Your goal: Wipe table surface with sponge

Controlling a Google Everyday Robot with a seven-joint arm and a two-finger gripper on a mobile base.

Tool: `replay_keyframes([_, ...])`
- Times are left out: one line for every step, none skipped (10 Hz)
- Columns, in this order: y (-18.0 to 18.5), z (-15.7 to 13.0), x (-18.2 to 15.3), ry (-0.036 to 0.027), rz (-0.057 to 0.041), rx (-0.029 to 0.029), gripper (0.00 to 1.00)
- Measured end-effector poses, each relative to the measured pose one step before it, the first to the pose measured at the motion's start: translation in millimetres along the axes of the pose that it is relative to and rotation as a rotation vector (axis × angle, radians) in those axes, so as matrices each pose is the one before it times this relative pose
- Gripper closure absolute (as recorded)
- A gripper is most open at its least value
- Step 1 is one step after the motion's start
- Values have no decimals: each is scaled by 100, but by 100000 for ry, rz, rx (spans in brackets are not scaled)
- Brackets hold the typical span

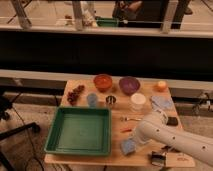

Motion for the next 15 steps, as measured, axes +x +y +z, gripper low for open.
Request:
replay_keyframes([97, -77, -9, 73, -97, 100, 100])
replay_keyframes([31, -39, -79, 51, -246, 120, 100])
replay_keyframes([-38, -23, -118, 184, -76, 130, 100])
replay_keyframes([38, -56, 10, 527, -72, 252, 100])
replay_keyframes([83, -26, 18, 241, 203, 53, 100])
replay_keyframes([-6, -70, 15, 571, -179, -15, 93])
replay_keyframes([-50, -6, -71, 222, -104, -143, 86])
replay_keyframes([34, 17, -37, 442, 5, -664, 78])
replay_keyframes([115, 26, 92, 881, 962, -634, 68])
replay_keyframes([279, 208, -68, 1373, 779, -3152, 55])
replay_keyframes([-149, 28, -322, -268, -69, -223, 45])
replay_keyframes([237, -5, 206, 482, 326, -367, 36])
replay_keyframes([186, 32, -71, -125, 53, -692, 26])
replay_keyframes([-130, 35, -145, -204, -272, 121, 21])
replay_keyframes([-25, -27, -10, -135, -4, 193, 20])
